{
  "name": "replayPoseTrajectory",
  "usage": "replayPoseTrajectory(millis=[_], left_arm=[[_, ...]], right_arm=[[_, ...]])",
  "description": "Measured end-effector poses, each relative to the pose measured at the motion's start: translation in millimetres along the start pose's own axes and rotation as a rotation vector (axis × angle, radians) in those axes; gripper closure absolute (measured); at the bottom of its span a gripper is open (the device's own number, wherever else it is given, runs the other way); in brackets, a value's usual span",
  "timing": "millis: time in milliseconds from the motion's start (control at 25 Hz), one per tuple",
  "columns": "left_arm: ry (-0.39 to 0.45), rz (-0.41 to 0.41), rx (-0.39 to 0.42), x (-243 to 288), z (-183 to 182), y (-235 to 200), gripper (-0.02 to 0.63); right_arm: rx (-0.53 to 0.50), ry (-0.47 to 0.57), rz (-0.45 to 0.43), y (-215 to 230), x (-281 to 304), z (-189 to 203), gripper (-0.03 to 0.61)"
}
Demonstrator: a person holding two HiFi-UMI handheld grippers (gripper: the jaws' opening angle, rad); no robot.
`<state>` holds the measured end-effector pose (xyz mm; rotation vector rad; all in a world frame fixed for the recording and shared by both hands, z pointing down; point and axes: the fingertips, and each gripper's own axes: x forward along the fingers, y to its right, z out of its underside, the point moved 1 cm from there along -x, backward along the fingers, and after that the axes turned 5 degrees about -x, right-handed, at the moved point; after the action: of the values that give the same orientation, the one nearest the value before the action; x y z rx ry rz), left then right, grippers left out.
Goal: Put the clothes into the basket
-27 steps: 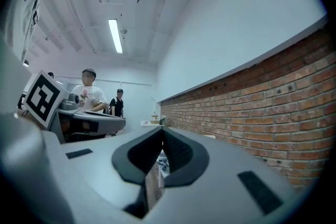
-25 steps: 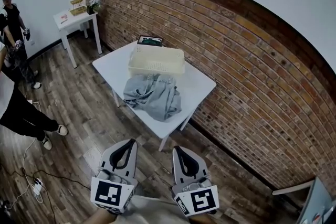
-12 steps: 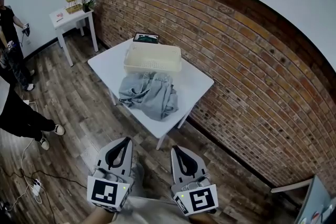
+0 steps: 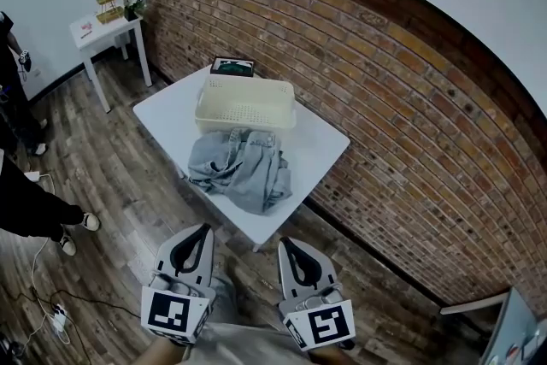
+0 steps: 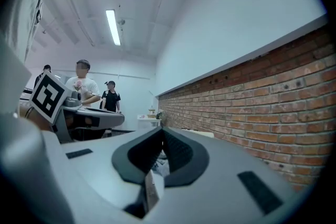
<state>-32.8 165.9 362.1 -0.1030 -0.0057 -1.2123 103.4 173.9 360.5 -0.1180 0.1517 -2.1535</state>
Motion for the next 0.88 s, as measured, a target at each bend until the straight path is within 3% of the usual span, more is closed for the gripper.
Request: replayPoseTrajectory(millis=[360,880], left_arm=[[-0.052,0.058,-0.034,82,7,-47,0.606],[-0.197,0.165,-0.045,177,26,-109,0.606]], right_arm=[[0.015,-0.056,0.023,30,81,18,0.572],[0.046,-0.155,0.069,58,182,46,0.572]])
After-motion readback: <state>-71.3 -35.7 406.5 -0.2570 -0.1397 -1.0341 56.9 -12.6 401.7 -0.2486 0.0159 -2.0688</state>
